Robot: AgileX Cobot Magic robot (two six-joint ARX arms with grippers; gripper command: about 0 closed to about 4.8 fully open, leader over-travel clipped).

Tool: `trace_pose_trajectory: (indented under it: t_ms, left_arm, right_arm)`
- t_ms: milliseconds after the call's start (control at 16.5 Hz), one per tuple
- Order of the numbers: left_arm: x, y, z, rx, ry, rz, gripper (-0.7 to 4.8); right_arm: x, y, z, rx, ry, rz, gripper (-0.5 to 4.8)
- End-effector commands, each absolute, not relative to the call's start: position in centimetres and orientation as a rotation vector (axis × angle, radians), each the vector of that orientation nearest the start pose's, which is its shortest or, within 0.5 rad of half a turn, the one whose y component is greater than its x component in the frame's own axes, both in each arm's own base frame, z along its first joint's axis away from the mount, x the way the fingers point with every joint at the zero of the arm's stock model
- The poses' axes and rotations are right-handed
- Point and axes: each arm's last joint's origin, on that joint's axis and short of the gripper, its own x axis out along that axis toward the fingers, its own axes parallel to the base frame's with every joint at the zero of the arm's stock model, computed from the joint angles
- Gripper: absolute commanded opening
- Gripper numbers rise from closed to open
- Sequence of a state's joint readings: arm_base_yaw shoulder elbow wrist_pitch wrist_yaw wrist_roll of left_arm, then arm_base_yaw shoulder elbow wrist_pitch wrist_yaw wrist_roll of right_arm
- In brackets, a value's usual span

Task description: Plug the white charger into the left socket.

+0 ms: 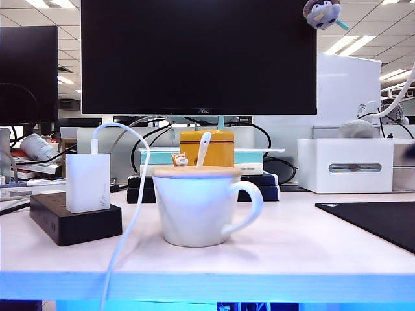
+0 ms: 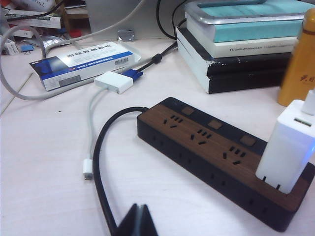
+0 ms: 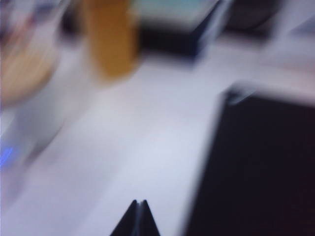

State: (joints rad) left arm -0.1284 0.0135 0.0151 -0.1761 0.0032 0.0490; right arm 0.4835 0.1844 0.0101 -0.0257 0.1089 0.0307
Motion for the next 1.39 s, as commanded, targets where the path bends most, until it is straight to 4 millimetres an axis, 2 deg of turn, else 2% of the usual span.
trace_pose_trajectory:
  t_ms: [61,182,484,666,968,1392]
  left_arm:
    - [9.6,-1.2,14.9,0.06,0.176,-0.134,-0.05]
    - [9.6,-1.2,14.9,0.06,0.176,-0.134,-0.05]
    - [9.6,-1.2,14.9,0.06,0.176,-0.134,-0.05]
    - [9.6,-1.2,14.9,0.06,0.176,-0.134,-0.05]
    - [9.5,-1.2,15.0,0.059,0.175,-0.134,-0.05]
    - [9.5,-1.2,15.0,0.059,0.175,-0.134,-0.05]
  right_arm:
    - [9.7,2.6,15.7,0.019,0.075,0.189,0.0]
    - [9.8,0.5,16.4,0.034,0.001,-0.028,0.0]
    - [9.7,-0.7,16.3,0.033,0.01,-0.153,0.0]
    - [9.6,-0.4,14.7,0.033,0.171,-0.064,0.0]
    - [9.6,0.6,14.7,0.028,0.176,0.05,0.0]
    - [9.6,0.4,14.7,0.029,0.171,0.031,0.0]
